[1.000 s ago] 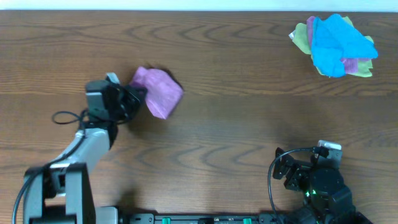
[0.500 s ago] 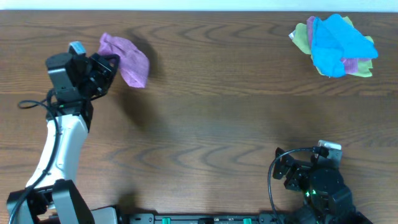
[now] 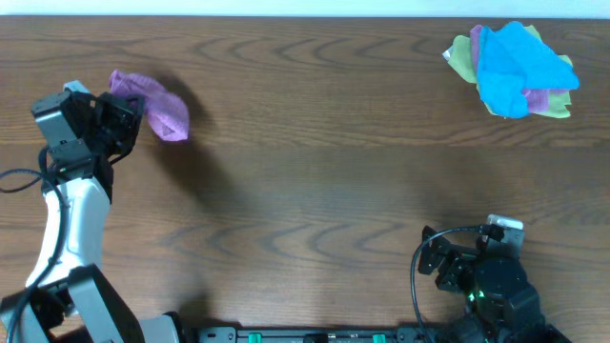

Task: Fold the cloth
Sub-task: 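Drag the folded purple cloth leftward with the left gripper, then lower the cloth onto the table and open the left gripper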

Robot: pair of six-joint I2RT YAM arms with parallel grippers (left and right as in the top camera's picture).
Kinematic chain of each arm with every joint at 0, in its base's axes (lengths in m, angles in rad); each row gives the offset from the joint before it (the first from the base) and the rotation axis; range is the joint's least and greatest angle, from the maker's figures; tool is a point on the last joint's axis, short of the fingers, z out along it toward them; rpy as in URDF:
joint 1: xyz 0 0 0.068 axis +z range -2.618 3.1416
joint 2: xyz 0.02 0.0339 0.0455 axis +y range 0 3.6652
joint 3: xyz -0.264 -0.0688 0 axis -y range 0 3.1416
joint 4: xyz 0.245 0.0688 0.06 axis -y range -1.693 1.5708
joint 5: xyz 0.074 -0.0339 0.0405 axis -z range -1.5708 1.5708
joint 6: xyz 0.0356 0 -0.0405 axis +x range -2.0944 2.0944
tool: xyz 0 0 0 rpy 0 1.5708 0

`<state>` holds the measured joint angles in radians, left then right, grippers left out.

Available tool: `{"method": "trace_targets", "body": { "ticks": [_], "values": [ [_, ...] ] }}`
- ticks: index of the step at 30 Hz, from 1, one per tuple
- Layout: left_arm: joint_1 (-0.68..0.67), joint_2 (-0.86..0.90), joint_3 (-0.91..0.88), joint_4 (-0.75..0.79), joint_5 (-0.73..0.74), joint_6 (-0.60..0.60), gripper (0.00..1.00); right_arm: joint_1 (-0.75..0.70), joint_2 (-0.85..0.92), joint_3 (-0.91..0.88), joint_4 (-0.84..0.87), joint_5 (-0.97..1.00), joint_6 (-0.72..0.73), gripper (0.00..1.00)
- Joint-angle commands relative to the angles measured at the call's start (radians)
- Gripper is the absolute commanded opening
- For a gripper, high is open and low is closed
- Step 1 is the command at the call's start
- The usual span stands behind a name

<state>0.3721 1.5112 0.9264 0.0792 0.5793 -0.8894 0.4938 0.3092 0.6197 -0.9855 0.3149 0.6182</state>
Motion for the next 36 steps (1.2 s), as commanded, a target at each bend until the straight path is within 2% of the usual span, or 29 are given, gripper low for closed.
{"method": "trace_targets", "body": {
  "ticks": [1,16,23,36],
  "values": [
    [0.008,0.035,0.020,-0.001,0.024,0.020,0.06,-0.011,-0.003,-0.001,-0.002,0.018,0.013,0.99],
    [0.038,0.111,0.020,-0.014,0.015,0.070,0.06,-0.011,-0.003,-0.001,-0.002,0.018,0.013,0.99],
    [0.055,0.168,0.019,-0.094,-0.006,0.127,0.06,-0.011,-0.003,-0.001,-0.002,0.018,0.013,0.99],
    [0.118,0.172,0.018,-0.219,-0.086,0.215,0.06,-0.011,-0.003,-0.001,-0.002,0.018,0.013,0.99]
  ]
}}
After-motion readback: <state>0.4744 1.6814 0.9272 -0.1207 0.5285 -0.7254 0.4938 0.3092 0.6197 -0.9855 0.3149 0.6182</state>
